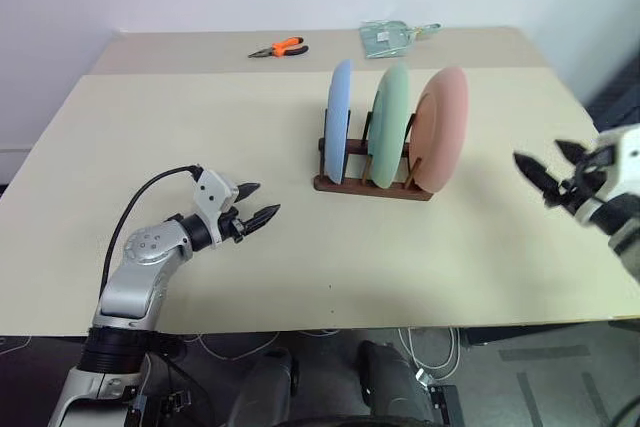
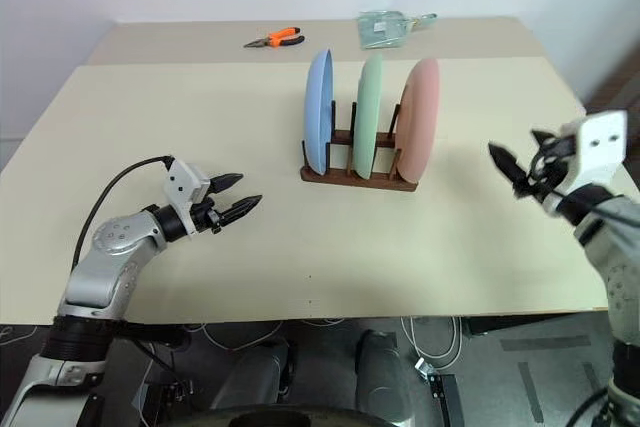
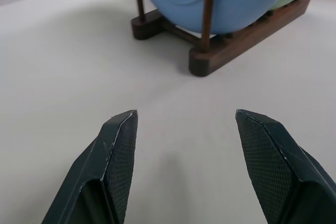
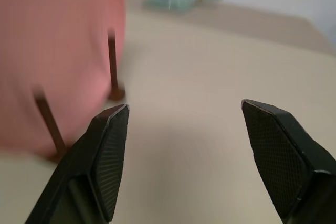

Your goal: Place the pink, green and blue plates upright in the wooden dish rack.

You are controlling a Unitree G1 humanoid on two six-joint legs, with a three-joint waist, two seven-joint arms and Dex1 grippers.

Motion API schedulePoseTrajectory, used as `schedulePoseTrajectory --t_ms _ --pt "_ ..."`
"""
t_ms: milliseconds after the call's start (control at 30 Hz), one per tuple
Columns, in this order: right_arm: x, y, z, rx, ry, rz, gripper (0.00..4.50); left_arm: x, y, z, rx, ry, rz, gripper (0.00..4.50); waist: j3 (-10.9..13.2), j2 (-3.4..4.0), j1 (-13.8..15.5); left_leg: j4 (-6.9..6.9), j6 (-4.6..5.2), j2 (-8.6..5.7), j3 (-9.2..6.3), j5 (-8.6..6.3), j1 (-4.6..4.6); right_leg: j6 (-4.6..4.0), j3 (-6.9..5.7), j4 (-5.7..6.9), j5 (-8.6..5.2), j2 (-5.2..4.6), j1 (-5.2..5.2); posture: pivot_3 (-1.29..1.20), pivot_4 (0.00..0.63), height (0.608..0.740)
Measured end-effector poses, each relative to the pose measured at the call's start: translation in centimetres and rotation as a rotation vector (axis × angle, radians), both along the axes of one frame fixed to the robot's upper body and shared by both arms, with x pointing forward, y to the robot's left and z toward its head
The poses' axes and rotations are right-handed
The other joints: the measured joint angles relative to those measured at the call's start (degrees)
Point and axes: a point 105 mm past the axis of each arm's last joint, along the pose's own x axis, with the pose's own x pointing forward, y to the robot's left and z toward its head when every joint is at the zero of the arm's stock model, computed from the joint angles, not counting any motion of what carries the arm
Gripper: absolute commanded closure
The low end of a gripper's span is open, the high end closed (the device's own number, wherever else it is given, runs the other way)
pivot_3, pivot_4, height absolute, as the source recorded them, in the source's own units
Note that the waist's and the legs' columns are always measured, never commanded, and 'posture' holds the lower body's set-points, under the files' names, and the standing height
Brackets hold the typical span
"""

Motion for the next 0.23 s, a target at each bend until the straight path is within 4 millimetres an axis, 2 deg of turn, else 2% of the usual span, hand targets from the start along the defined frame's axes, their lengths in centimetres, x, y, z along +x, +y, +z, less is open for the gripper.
schedulePoseTrajectory --t_ms 100,233 --pt "0.2 0.4 -2.7 -0.041 0.059 0.027 1.04 0.2 0.4 -0.2 0.008 -0.007 0.029 1.45 0.0 0.01 0.1 0.02 0.00 -0.01 -0.02 0.00 -0.03 0.00 0.01 -0.01 0.01 -0.01 -0.01 0.00 0.150 0.740" --pt "1.2 0.7 -3.8 -0.056 0.049 0.046 1.04 0.2 1.2 -0.4 0.011 -0.011 0.078 1.45 0.0 -0.01 0.2 0.06 0.00 -0.04 -0.05 0.00 -0.05 0.00 0.00 -0.04 0.02 -0.03 0.01 0.00 0.150 0.740"
